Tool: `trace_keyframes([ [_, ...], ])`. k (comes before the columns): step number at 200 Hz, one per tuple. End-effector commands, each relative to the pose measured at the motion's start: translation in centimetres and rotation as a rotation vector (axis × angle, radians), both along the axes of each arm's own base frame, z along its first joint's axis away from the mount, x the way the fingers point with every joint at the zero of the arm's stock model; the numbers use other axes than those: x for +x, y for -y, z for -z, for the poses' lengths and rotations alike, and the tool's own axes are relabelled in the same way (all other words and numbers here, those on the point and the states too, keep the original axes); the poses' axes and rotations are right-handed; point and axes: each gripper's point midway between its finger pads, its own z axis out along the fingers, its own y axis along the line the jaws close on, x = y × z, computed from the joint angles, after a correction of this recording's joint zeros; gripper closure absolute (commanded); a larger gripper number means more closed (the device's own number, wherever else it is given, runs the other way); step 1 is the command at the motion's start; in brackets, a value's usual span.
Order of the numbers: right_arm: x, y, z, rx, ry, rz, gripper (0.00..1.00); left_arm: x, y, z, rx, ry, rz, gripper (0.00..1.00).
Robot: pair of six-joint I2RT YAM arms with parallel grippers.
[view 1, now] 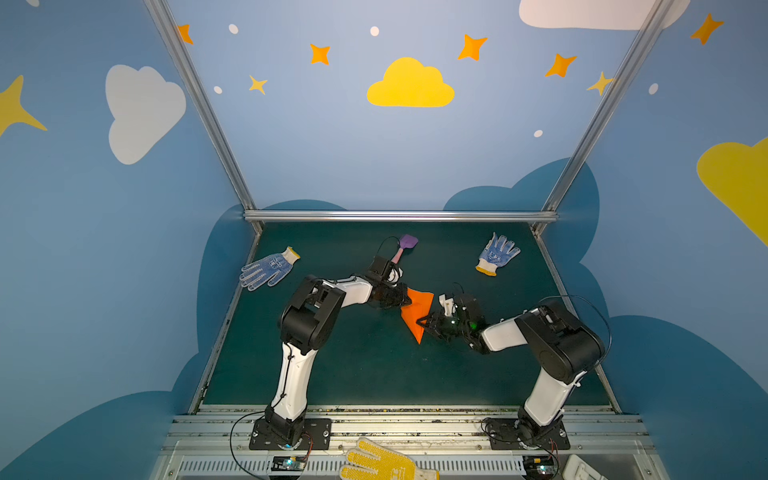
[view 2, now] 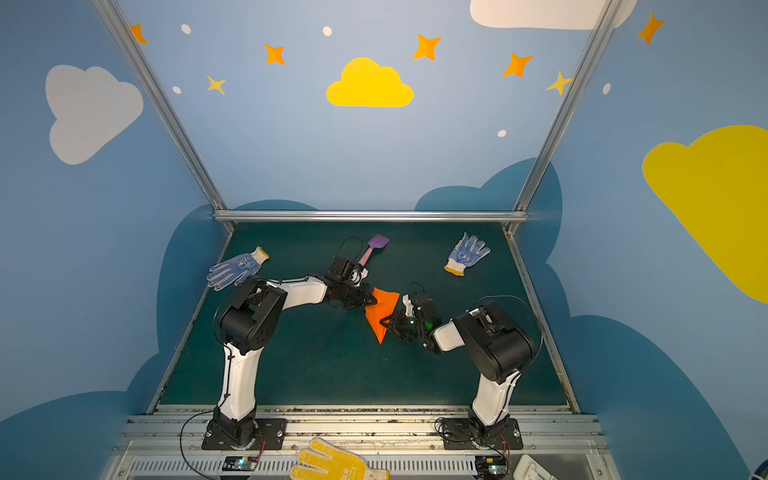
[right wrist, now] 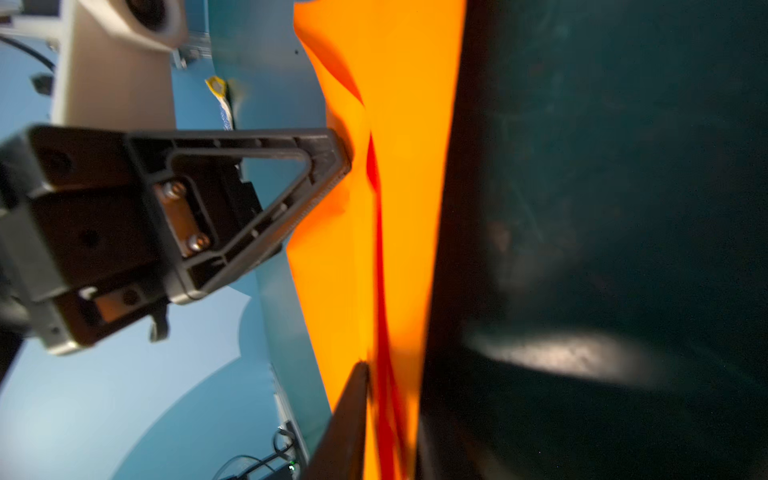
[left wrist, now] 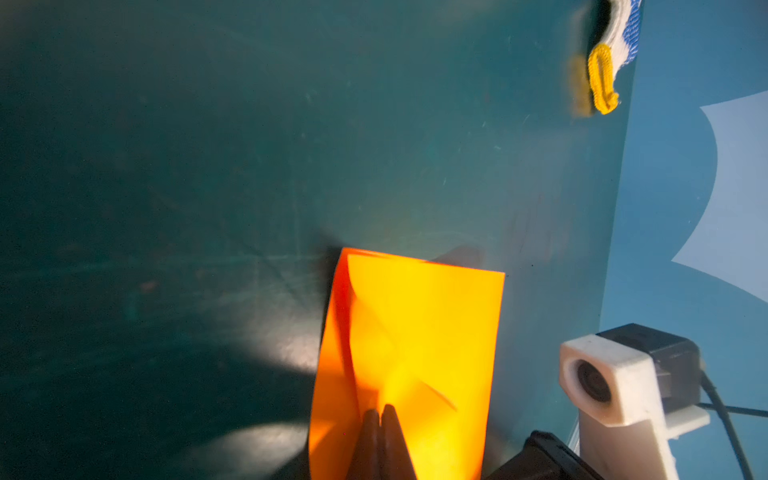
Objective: Fold a paper plane with a square sheet of paper (fold left side to right side)
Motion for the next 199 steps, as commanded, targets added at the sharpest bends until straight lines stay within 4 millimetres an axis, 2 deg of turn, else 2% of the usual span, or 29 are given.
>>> trace_keyframes([
  [1, -0.7, 0.7, 1.1, -0.052, -0.046, -0.009, 0.88, -0.6, -0.4, -2.5, 0.002, -0.004, 0.008, 0.90],
  [26, -0.4, 0.5, -0.9, -0.049, -0.001, -0.034, 1.00, 0.2, -0.6, -6.5, -0.045, 0.054, -0.006, 0.83],
  [58, -0.3, 1.2, -4.0, -0.068, 0.054, -0.048, 1.00, 0.3, -2.6, -10.7, -0.103, 0.121, -0.075, 0.69],
  [79, -0.2, 2.2, -6.0, -0.125, 0.095, -0.049, 1.00, -0.1, -4.8, -12.3, -0.122, 0.149, -0.134, 0.64],
  [85, -0.7, 3.0, -5.7, -0.176, 0.083, -0.054, 1.00, -0.4, -5.4, -12.6, -0.122, 0.156, -0.151, 0.63],
  [87, -0.3, 2.9, -6.6, -0.182, 0.104, -0.055, 1.00, -0.4, -5.6, -12.8, -0.122, 0.160, -0.157, 0.63],
  [119, 0.0, 6.3, -8.6, -0.462, 0.163, -0.086, 1.00, -2.2, -8.7, -13.5, -0.116, 0.185, -0.241, 0.58],
  [161, 0.1, 12.1, -9.5, -1.078, 0.213, -0.172, 1.00, -3.4, -12.0, -13.2, -0.100, 0.177, -0.319, 0.54],
  [182, 0.0, 13.0, -9.6, -1.318, 0.241, -0.219, 1.00, -3.4, -13.8, -12.9, -0.082, 0.162, -0.366, 0.54],
  [199, -0.3, 12.6, -8.9, -1.428, 0.233, -0.262, 1.00, -3.3, -15.1, -13.2, -0.095, 0.165, -0.399, 0.54],
])
